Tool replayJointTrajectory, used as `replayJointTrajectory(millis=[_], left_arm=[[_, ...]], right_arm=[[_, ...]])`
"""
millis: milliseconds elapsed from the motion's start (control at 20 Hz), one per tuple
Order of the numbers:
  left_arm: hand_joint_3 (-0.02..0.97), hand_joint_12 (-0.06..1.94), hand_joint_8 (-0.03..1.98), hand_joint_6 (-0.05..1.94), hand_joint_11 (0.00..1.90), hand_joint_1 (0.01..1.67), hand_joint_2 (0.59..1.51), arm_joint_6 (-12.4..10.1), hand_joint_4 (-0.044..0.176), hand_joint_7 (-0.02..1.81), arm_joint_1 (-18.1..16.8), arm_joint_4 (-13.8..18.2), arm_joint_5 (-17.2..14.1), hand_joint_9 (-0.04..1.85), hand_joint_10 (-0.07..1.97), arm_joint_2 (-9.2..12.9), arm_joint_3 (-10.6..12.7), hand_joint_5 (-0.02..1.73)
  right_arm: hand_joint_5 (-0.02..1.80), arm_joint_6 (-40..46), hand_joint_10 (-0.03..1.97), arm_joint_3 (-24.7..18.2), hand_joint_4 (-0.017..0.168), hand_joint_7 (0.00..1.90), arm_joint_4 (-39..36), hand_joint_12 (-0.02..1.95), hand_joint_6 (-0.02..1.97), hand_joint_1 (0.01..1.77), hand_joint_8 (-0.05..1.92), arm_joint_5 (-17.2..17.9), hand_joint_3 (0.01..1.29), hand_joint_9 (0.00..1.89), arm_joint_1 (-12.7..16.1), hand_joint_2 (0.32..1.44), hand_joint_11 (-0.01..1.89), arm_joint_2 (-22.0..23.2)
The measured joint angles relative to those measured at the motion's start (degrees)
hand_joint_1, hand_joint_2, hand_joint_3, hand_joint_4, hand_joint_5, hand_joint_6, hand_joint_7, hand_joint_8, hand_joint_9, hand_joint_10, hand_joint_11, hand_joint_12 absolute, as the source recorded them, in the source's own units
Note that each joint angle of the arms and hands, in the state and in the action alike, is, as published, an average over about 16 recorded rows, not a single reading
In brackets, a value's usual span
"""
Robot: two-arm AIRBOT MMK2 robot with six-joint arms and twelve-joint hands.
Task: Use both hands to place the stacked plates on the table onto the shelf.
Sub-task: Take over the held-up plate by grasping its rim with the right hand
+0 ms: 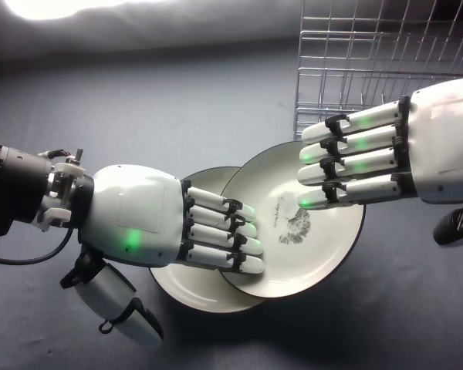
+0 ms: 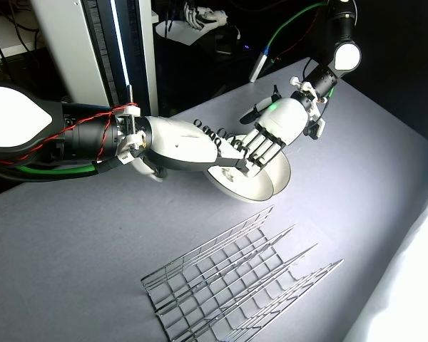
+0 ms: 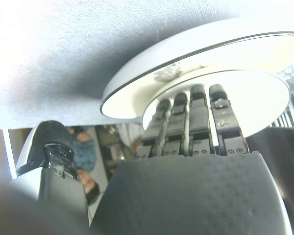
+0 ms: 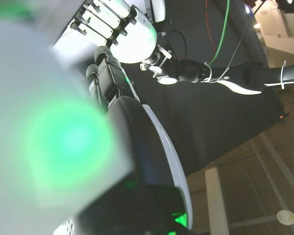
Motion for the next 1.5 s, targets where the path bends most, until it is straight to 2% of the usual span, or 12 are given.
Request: replayJointTrajectory(millis=[300,950,1250,1400,1500], left_arm=[[0.017,0.01,-0.03,-0.04,0.01,0.02,1.122,0.0,-0.01,-0.01,-0.04,-0.02,-0.18,0.02,0.01,-0.09,0.29,-0.02],[0.017,0.01,-0.03,-0.04,0.01,0.02,1.122,0.0,-0.01,-0.01,-0.1,0.03,-0.42,0.02,0.01,-0.18,0.55,-0.02],[0.017,0.01,-0.03,-0.04,0.01,0.02,1.122,0.0,-0.01,-0.01,-0.1,0.04,-0.54,0.02,0.01,-0.21,0.69,-0.02],[0.018,0.01,-0.03,-0.04,0.01,0.02,1.123,0.0,-0.01,-0.01,-0.1,0.05,-0.57,0.02,0.01,-0.22,0.75,-0.02],[0.018,0.01,-0.03,-0.04,0.01,0.02,1.123,0.0,-0.01,-0.01,-0.1,0.06,-0.6,0.01,0.01,-0.23,0.8,-0.02]], right_arm=[[0.02,0.01,0.01,0.48,0.007,0.01,0.05,0.05,0.03,1.01,0.01,-0.78,0.01,0.02,-0.84,0.92,0.02,-2.0],[0.02,0.02,0.01,6.06,0.007,0.01,0.29,0.02,0.03,1.01,0.01,-4.25,0.01,0.02,-2.12,0.99,0.02,-10.48],[0.02,0.04,0.01,8.45,0.007,0.01,0.41,0.02,0.03,1.03,0.01,-5.02,0.01,0.02,-2.45,0.99,0.03,-13.03],[0.04,0.06,0.01,9.12,0.007,0.02,0.5,0.1,0.03,1.04,0.01,-5.16,0.01,0.03,-2.46,1.0,0.03,-13.88],[0.08,0.08,0.01,9.5,0.006,0.06,0.72,0.23,0.02,1.06,0.01,-5.24,0.01,0.07,-2.43,1.0,0.03,-14.37]])
